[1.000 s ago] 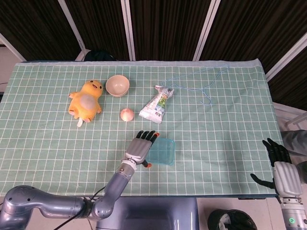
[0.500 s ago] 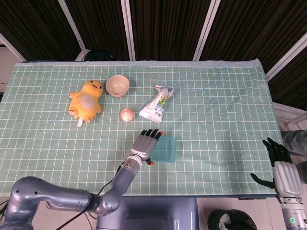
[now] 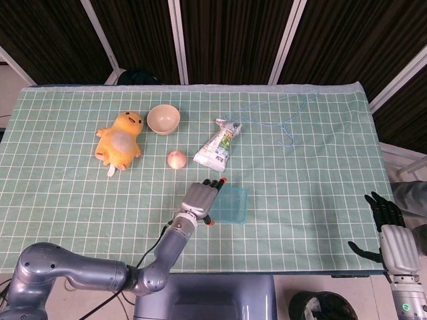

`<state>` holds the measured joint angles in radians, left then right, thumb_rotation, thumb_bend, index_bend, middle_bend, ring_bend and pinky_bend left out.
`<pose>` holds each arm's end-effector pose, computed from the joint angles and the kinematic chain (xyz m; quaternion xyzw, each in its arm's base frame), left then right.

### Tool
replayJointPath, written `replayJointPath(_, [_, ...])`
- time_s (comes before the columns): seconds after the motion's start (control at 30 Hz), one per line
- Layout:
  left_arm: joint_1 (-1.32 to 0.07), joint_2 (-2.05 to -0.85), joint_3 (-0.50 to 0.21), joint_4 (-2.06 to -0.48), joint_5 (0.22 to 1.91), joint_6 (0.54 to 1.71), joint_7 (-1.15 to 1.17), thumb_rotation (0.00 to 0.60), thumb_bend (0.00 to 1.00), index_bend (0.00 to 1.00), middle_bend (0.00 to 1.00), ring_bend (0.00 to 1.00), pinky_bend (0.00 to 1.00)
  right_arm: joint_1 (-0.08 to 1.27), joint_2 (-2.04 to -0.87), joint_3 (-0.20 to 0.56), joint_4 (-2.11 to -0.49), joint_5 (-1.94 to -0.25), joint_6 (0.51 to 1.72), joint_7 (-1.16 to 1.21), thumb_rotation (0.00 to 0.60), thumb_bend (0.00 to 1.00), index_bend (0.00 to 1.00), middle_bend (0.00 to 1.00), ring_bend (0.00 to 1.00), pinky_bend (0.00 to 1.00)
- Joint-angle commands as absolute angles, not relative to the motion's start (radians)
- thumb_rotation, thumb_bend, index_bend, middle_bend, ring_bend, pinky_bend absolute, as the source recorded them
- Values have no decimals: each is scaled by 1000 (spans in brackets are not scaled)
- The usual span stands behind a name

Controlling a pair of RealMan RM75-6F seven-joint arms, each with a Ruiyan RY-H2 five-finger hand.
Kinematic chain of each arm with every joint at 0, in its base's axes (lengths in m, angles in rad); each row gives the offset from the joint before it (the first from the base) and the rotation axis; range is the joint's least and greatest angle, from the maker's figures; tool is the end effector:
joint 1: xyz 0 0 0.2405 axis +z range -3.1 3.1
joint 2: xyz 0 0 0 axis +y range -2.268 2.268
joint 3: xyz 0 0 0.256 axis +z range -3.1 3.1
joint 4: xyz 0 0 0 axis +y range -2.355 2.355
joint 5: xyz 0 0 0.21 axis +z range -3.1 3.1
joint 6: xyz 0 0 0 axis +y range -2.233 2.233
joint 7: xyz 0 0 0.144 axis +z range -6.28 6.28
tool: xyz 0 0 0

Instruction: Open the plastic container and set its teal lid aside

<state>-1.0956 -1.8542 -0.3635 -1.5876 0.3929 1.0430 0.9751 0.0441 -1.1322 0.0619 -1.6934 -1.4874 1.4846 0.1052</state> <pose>0.0005 0.3174 -0.1009 -0.7832 -0.4154 -0.2826 0.3664 -0.3011 -0.1699 0.1499 0.5406 -0.4559 0.4364 0.5563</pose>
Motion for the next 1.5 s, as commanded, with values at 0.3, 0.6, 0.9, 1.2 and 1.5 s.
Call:
replayJointPath(0.3, [-1066,-1728,-259,-1649,476,966,934,600,75,109,229,214,400,45,-1132,57,-1696,-1491,1479,102,600,251,0,0,0,0])
replayJointPath(0.6, [-1018,-1598,-180,-1678,662,823,807,600,75,131,227,213,389,56,-1134,46,-1707,-1520,1469,59,600,250,0,0,0,0])
replayJointPath(0.9, [-998,-1574,-172,-1652,819,761,665,600,75,131,225,203,386,108,-1207,47,-1796,-1569,1425,-79,600,249,0,0,0,0])
replayJointPath(1.2, [-1009,-1589,-153,-1654,845,771,633,600,75,131,225,203,386,167,-1377,34,-1896,-1558,1323,-286,600,249,0,0,0,0])
replayJointPath(1.5, [-1017,-1607,-140,-1652,818,813,631,600,76,131,226,203,386,182,-1533,32,-1896,-1493,1293,-414,600,249,0,0,0,0])
